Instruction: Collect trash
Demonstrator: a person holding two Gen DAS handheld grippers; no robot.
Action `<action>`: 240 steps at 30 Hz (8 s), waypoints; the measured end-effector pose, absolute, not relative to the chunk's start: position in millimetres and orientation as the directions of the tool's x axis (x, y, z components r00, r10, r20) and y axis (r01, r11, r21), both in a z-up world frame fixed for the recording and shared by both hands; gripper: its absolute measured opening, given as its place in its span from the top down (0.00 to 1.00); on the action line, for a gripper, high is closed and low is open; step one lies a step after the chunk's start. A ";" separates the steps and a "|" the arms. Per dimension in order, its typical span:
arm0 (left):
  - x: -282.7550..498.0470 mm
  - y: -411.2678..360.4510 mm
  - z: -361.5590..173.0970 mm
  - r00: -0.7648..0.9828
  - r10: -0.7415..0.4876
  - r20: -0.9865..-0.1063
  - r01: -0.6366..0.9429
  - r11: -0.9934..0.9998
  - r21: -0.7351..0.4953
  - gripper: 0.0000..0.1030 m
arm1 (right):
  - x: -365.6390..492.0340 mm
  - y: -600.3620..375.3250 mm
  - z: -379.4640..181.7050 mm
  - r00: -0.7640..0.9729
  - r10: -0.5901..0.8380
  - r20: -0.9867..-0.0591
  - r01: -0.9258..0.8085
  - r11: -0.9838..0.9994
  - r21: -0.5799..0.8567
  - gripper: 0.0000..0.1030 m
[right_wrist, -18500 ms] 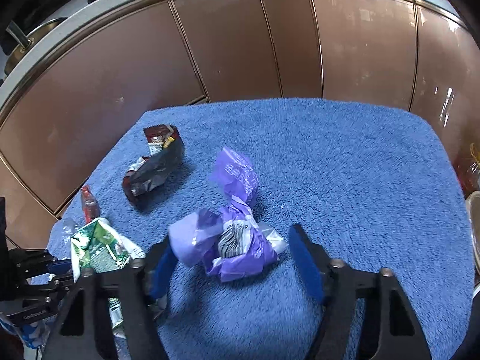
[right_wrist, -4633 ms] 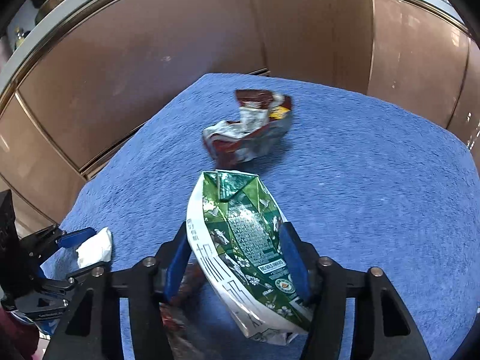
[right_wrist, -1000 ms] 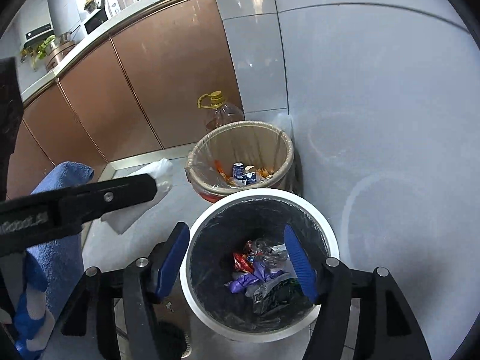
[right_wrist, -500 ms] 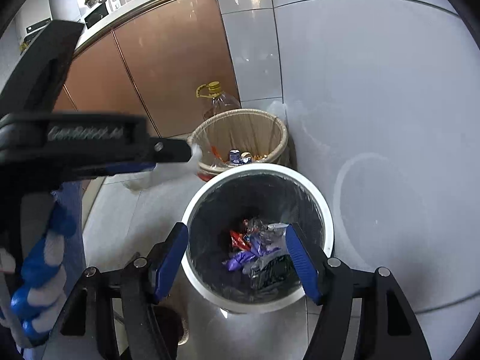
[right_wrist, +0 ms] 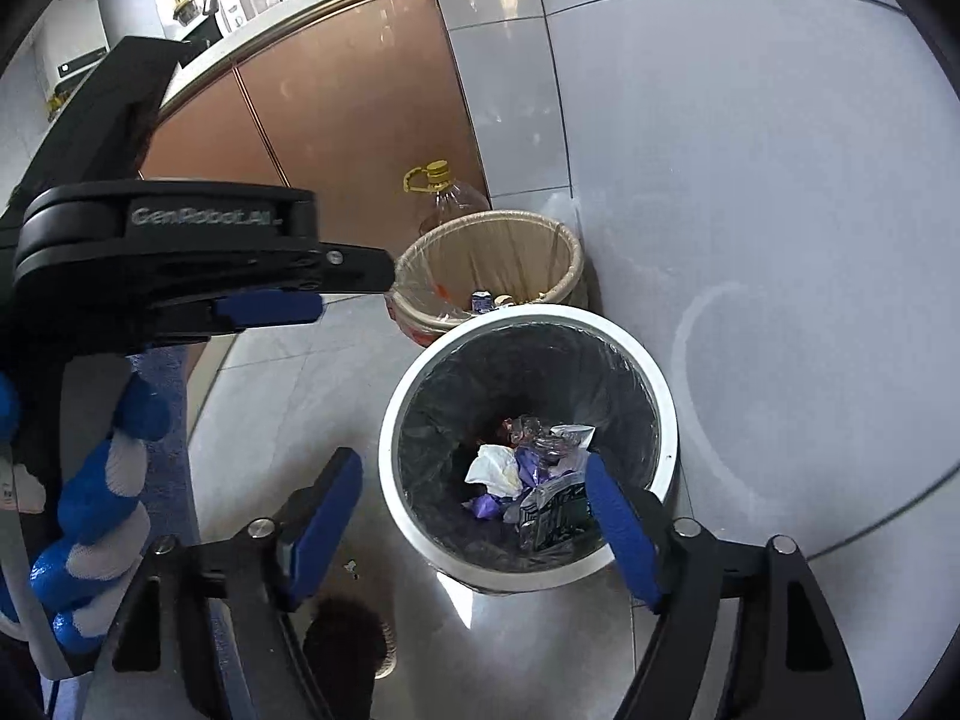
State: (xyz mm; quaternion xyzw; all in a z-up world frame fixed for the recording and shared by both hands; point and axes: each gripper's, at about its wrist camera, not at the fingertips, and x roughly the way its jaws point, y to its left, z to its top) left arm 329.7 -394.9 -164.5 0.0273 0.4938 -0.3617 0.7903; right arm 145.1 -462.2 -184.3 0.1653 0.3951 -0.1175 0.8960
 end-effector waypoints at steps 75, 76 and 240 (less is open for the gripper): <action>87.0 174.0 -69.9 0.864 0.103 -0.493 -0.108 0.994 0.018 0.40 | 91.3 -52.5 -63.9 0.757 0.395 -0.521 -0.428 0.901 0.061 0.00; 89.6 175.0 -71.7 0.860 0.105 -0.499 -0.110 0.994 0.020 0.40 | 93.9 -49.0 -65.5 0.751 0.400 -0.526 -0.435 0.898 0.061 0.00; 107.9 -76.8 -73.5 0.820 -0.177 -0.544 0.214 0.977 0.005 0.32 | 46.9 -268.2 -75.1 0.845 -0.053 -0.532 0.086 0.996 0.038 0.08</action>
